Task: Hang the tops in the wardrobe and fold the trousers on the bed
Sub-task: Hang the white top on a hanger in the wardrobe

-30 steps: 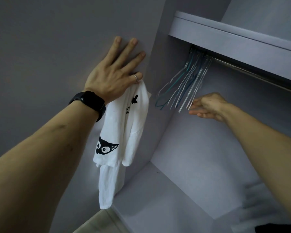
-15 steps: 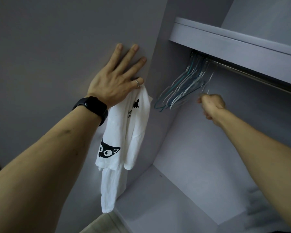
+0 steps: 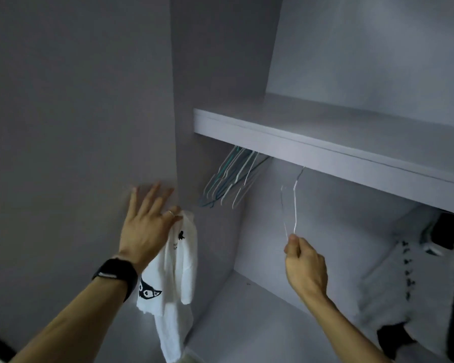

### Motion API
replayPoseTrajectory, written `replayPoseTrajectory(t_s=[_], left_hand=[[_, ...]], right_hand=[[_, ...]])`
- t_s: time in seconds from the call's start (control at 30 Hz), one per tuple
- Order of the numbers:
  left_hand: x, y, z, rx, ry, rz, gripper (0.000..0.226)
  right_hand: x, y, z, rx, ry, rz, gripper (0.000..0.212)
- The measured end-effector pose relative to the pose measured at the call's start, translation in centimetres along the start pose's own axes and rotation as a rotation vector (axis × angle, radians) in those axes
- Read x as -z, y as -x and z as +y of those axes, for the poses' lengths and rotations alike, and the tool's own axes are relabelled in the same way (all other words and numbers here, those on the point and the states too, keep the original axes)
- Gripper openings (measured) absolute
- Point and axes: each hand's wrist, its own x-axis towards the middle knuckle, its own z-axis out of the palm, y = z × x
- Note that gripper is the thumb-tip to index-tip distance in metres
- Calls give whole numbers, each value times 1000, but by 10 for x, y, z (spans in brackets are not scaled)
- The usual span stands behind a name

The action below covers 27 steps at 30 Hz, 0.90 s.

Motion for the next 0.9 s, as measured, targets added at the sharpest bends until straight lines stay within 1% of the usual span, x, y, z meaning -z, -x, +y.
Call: replayPoseTrajectory(t_s=[0.03, 0.07, 0.13, 0.17, 0.23, 0.3, 0.37, 0.43, 0.5, 0.53, 0.6, 0.63, 0.67, 0.7, 0.77, 0.8, 0.83, 0.9], left_hand=[[0, 10, 19, 62, 105, -37, 38], [2, 19, 41, 109, 205, -106, 34], [5, 31, 80, 170, 383, -289, 22], [5, 37, 98, 199, 498, -358, 21], [6, 47, 126, 331, 796, -421, 23], [7, 58, 155, 426, 998, -470, 18], [5, 73, 175, 395, 1073, -520, 9], [2, 82, 186, 286, 1093, -597, 10], [-1, 89, 190, 188, 1085, -693, 7], [-1, 94, 191, 143, 1059, -722, 12], [-4, 101, 196, 72, 1002, -723, 25], [-3, 103, 198, 49, 969, -700, 27], [-1, 104, 199, 21, 936, -671, 27], [2, 104, 201, -20, 905, -643, 27], [10, 103, 202, -140, 837, -579, 29], [16, 101, 203, -210, 800, -547, 30], [22, 100, 203, -276, 769, -515, 31], [34, 97, 204, -412, 712, -447, 31]], right_hand=[[5, 12, 9, -28, -45, -25, 37], [12, 23, 18, -58, -95, -48, 34], [27, 44, 34, -111, -243, -68, 36], [33, 55, 42, -118, -306, -72, 38], [43, 72, 48, -121, -405, -77, 41], [52, 84, 57, -181, -508, -98, 40], [57, 99, 64, -201, -622, -163, 41], [60, 110, 72, -222, -773, -240, 40], [63, 121, 78, -272, -953, -319, 36], [64, 127, 81, -301, -1039, -368, 34], [70, 138, 93, -331, -1142, -445, 33], [74, 143, 100, -331, -1142, -477, 33], [78, 147, 107, -303, -1068, -496, 33], [83, 150, 116, -235, -900, -501, 30], [90, 156, 130, -67, -426, -497, 22], [93, 157, 135, -27, -273, -501, 16], [95, 159, 137, -32, -220, -531, 14], [97, 159, 134, -68, -286, -630, 25]])
